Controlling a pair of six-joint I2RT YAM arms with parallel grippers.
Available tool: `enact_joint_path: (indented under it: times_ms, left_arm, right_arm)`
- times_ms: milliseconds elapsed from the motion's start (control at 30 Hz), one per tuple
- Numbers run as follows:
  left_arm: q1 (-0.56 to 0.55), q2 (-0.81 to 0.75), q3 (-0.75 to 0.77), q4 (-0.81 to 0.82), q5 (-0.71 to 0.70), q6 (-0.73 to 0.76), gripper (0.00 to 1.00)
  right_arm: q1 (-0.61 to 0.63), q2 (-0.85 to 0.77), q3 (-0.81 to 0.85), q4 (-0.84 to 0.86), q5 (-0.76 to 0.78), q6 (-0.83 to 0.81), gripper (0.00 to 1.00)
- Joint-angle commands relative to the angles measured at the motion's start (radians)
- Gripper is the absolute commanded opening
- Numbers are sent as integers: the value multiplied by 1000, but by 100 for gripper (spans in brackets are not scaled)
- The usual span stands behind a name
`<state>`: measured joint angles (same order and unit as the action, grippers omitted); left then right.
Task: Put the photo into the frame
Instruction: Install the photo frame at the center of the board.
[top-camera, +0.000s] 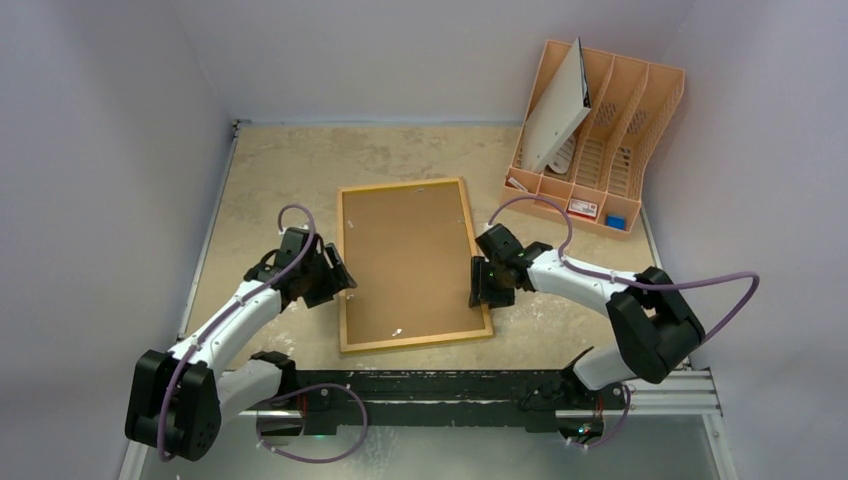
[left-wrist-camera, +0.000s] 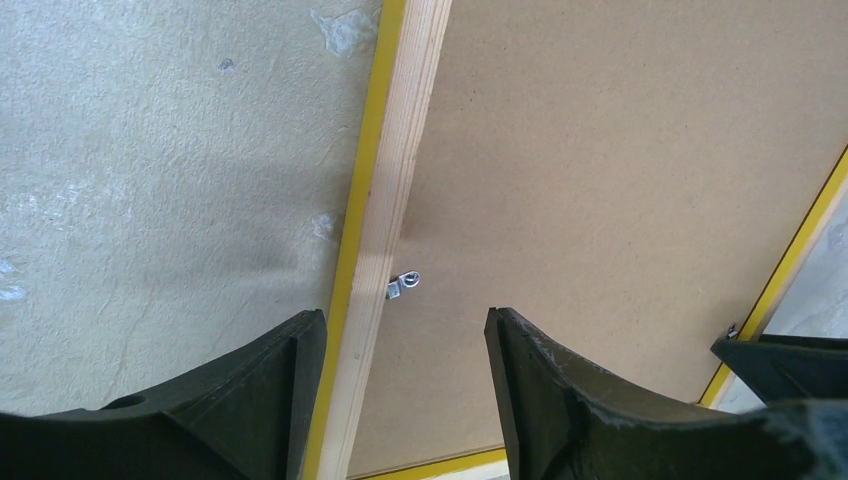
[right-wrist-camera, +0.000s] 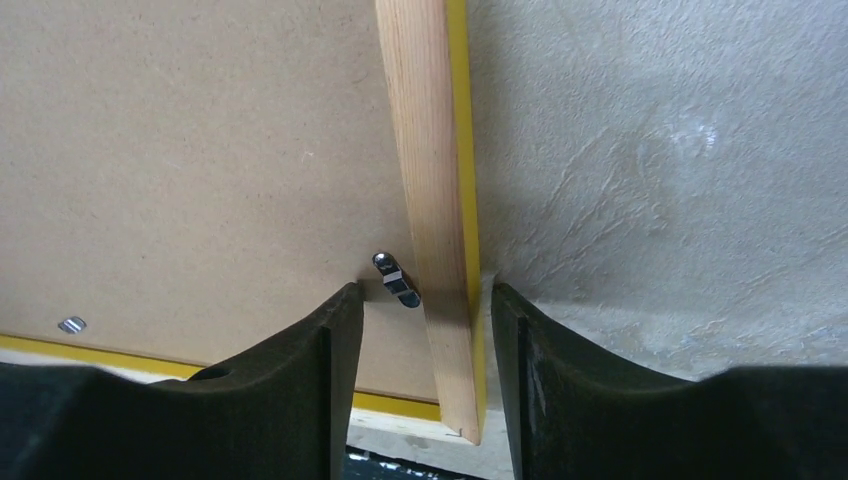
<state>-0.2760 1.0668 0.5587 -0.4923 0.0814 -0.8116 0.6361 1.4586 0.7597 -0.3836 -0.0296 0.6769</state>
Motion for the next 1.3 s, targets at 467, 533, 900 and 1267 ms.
enact_joint_path:
  times_ms: [467,533,900,1267]
  left_arm:
    - [6,-1,-12,6,-37,-5,61]
    - [6,3,-13,6,-40,-3,61]
    - [6,-5,-4,-12,-43,-1,61]
    - [6,-32,7,-32,-75,-11,60]
  right_arm:
    - [10,3,9,-15,162,38,27]
    - [10,6,3,3,158,41,24]
    - [10,-73,10,-2,144,90,38]
    - [11,-211,107,95,81,32,52]
